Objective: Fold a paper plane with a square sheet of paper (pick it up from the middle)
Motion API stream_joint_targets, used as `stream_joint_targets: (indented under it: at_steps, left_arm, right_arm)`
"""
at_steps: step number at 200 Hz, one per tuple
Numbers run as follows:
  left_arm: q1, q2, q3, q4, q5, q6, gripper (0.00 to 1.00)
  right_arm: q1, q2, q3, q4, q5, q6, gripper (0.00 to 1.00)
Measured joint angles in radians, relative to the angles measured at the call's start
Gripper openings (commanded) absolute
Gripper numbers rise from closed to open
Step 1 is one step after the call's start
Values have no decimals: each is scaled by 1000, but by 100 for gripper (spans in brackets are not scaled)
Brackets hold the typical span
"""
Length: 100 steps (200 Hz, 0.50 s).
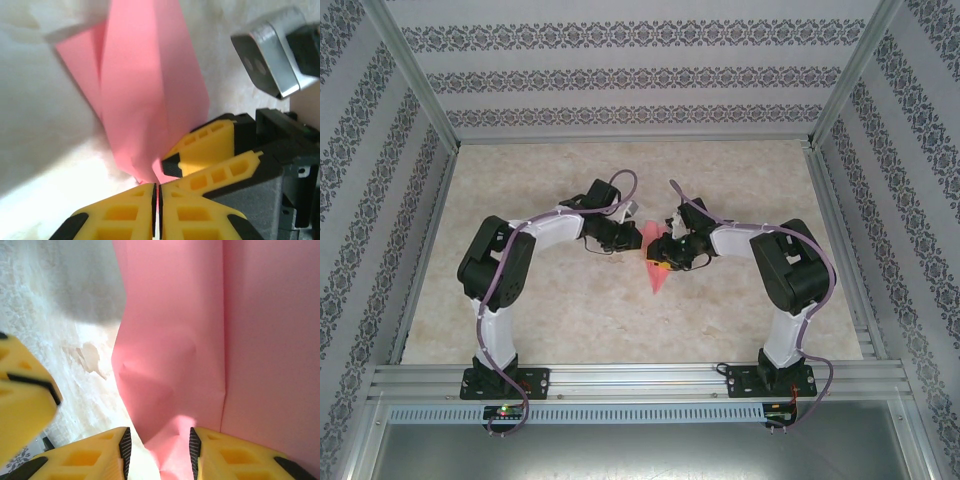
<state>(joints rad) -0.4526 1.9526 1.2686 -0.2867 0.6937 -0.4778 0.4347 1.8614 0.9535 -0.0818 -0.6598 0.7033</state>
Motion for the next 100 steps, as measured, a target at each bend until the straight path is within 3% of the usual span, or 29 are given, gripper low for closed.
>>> stream_joint_targets:
  at_steps: [100]
  left_arm:
    - [13, 55, 41, -14, 37, -5, 32]
  right_arm:
    - [-1, -3, -17, 27, -3, 0, 34]
